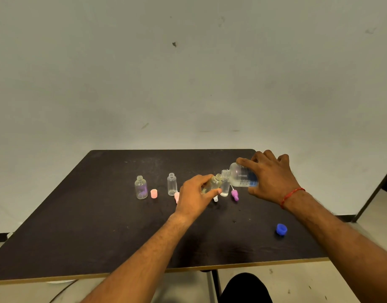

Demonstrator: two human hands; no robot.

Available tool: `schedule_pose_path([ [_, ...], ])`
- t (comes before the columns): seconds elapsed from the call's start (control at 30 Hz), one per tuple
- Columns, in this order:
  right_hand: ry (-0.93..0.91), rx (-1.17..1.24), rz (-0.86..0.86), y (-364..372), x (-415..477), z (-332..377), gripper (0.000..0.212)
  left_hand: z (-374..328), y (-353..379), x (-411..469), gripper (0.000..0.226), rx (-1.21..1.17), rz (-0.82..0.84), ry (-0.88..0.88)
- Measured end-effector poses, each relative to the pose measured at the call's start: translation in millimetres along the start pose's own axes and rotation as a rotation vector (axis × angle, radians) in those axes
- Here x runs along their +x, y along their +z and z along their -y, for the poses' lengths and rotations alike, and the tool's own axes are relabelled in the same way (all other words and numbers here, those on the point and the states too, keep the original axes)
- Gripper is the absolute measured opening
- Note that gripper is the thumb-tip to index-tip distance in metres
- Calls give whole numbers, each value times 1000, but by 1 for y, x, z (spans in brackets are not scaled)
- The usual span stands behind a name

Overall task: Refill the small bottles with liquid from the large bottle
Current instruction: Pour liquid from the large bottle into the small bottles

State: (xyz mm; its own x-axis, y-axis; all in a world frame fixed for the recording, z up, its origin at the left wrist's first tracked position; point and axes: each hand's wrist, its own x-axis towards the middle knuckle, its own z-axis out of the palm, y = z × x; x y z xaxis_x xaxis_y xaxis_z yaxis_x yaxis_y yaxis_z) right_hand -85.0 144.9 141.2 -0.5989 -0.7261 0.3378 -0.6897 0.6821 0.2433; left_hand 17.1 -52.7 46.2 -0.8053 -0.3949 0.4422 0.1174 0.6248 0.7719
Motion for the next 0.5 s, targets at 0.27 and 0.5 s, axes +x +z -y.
schedule_pose_path([
  [0.27, -6, -7, 9, -1, 0, 1, 83, 1, 0, -1, 42, -4, -8, 3],
  [0.5, -8, 3, 12, -3, 0, 2, 82, 2, 0, -2, 42, 2, -5, -7],
])
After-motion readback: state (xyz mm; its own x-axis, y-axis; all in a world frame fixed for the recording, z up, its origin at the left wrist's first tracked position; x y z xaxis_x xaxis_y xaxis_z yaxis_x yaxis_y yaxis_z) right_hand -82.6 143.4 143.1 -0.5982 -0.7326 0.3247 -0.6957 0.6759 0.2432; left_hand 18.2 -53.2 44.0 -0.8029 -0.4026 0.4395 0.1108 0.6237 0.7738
